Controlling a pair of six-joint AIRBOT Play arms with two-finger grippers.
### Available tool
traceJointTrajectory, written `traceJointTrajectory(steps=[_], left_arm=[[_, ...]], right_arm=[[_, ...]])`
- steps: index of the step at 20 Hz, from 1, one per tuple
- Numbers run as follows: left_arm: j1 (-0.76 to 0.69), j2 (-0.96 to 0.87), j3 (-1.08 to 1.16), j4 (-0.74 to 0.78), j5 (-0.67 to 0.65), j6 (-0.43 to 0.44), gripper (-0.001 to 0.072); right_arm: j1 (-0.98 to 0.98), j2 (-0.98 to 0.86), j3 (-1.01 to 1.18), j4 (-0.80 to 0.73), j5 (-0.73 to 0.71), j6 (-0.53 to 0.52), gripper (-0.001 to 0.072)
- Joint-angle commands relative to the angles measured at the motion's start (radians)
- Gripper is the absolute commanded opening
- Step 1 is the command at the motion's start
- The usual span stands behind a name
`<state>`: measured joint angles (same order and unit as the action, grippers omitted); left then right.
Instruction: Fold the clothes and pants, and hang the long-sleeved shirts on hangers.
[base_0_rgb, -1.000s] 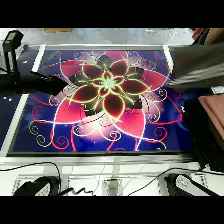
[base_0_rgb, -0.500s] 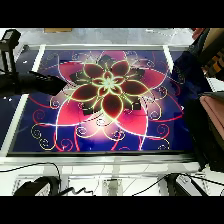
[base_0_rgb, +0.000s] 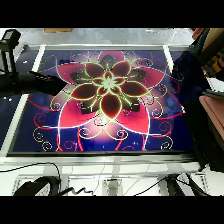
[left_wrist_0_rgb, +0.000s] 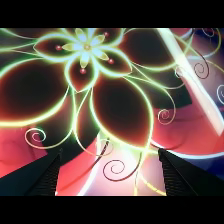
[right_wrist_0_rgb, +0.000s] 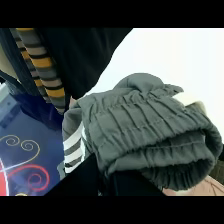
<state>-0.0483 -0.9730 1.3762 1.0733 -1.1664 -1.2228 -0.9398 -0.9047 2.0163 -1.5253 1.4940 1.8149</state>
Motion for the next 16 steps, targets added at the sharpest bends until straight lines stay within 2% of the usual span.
traceJointTrajectory(steps=[1,4,8,11,12,15,16], left_arm=[[0.000,0.000,0.001,0.000,0.000,0.000,0.0698],[0.000,0.000,0.001,0.000,0.000,0.000,0.0698],[0.000,0.000,0.001,0.000,0.000,0.000,0.0698],[0.000,0.000,0.001,0.000,0.000,0.000,0.0698],[0.000,0.000,0.001,0.000,0.000,0.000,0.0698],[0.000,0.000,0.000,0.000,0.000,0.000,0.0698],[0.000,0.000,0.000,0.000,0.000,0.000,0.0698]], right_arm=[[-0.001,0.019,0.000,0.000,-0.005,0.010,0.0163],[-0.001,0.018,0.000,0.003,-0.015,0.010,0.0700],[-0.001,0.016,0.000,0.027,-0.055,0.010,0.0687],[0.000,0.001,0.000,0.152,-0.054,0.010,0.0676],[0.000,-0.009,0.000,0.237,-0.054,0.009,0.0621],[0.000,-0.045,-0.029,0.558,-0.044,-0.035,0.0028],[0.000,-0.059,-0.043,0.660,-0.035,-0.078,0.0024]])
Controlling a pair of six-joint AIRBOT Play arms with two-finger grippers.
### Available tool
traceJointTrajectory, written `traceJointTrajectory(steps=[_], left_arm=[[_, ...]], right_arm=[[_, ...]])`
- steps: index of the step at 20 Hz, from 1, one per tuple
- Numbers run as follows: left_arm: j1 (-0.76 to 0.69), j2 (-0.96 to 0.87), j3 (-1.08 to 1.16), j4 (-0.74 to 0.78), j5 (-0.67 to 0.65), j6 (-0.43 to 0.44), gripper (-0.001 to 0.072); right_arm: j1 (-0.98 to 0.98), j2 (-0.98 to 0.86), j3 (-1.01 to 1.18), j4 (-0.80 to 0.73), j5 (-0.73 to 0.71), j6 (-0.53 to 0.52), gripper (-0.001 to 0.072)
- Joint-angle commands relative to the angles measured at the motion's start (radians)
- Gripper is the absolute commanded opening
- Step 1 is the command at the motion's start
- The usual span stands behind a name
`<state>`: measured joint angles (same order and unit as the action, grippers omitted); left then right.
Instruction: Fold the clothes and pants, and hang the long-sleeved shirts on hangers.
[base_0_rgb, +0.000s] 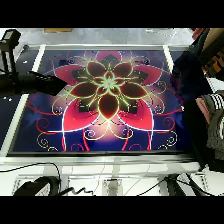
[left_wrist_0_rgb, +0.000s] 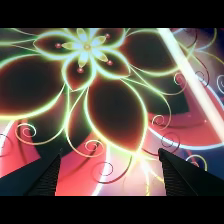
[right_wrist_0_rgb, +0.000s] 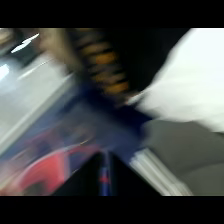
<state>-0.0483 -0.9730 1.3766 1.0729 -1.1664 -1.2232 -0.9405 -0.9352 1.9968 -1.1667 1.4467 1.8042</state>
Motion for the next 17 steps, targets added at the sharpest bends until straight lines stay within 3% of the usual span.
traceJointTrajectory(steps=[1,3,6,11,14,17], left_arm=[[0.000,0.000,0.000,0.000,0.000,0.000,0.0698],[0.000,0.000,0.000,0.000,0.000,0.000,0.0698],[0.000,0.000,0.000,0.000,0.000,0.000,0.0698],[0.000,0.000,0.000,0.000,0.000,0.000,0.0698],[0.000,0.000,0.000,0.000,0.000,0.000,0.0698],[0.000,0.000,0.000,0.000,0.000,0.000,0.0698]], right_arm=[[0.002,-0.042,-0.032,0.395,0.040,-0.118,0.0024],[0.060,-0.053,-0.032,0.426,0.105,-0.187,0.0023],[0.267,-0.044,-0.032,0.294,0.116,-0.233,0.0022],[0.723,-0.059,-0.076,-0.201,0.159,-0.232,0.0022],[0.836,-0.097,-0.161,-0.442,0.159,-0.206,0.0023],[0.835,-0.138,-0.234,-0.403,0.185,-0.196,0.0024]])
